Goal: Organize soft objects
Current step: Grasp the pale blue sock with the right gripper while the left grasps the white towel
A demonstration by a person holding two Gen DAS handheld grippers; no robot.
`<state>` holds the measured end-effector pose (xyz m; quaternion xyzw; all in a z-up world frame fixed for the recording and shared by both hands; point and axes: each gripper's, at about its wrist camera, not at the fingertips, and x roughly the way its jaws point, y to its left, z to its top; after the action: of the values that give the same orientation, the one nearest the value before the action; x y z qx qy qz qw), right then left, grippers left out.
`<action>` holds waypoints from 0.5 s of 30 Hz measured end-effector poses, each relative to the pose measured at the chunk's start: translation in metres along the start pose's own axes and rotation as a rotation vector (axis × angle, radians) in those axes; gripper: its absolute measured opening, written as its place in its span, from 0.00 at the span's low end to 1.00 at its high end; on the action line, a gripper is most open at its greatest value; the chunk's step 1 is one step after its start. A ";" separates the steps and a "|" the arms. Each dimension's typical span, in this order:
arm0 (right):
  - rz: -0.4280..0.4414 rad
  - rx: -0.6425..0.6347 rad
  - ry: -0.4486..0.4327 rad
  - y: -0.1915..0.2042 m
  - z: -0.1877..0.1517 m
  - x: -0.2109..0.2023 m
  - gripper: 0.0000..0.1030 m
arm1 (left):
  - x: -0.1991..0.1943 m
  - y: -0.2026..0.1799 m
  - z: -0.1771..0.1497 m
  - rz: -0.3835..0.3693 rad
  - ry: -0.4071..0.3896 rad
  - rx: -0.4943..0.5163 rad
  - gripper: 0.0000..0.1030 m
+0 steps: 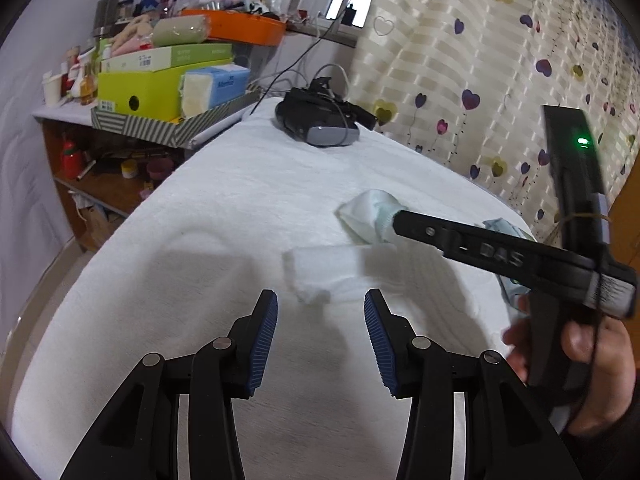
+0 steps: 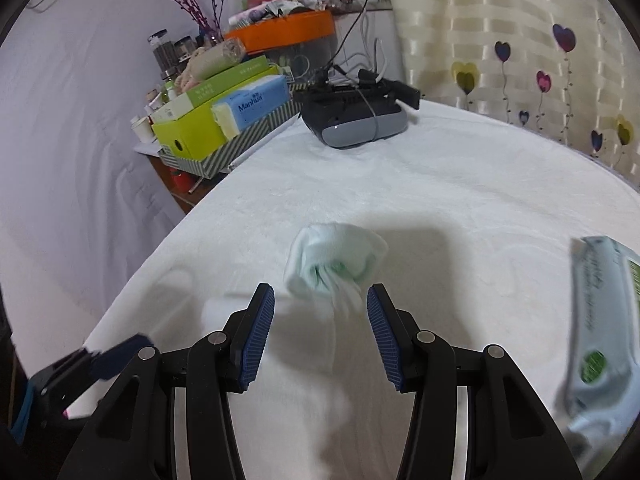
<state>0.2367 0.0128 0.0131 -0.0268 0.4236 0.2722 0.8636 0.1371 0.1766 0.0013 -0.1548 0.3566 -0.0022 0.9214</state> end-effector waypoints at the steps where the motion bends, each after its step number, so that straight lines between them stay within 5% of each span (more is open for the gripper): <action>1: -0.006 -0.003 0.003 0.001 0.002 0.006 0.48 | 0.001 0.002 0.001 0.000 0.000 -0.001 0.43; 9: -0.013 0.060 0.046 -0.005 0.012 0.038 0.48 | 0.011 0.010 0.012 0.002 0.019 0.025 0.45; 11: -0.023 0.057 0.042 -0.006 0.012 0.036 0.30 | 0.015 0.007 0.016 -0.006 0.026 0.051 0.46; 15: -0.019 0.070 0.029 -0.010 0.008 0.021 0.26 | 0.028 -0.001 0.023 -0.023 0.048 0.094 0.47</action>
<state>0.2576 0.0159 0.0008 -0.0047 0.4451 0.2486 0.8603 0.1728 0.1789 -0.0006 -0.1154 0.3763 -0.0332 0.9187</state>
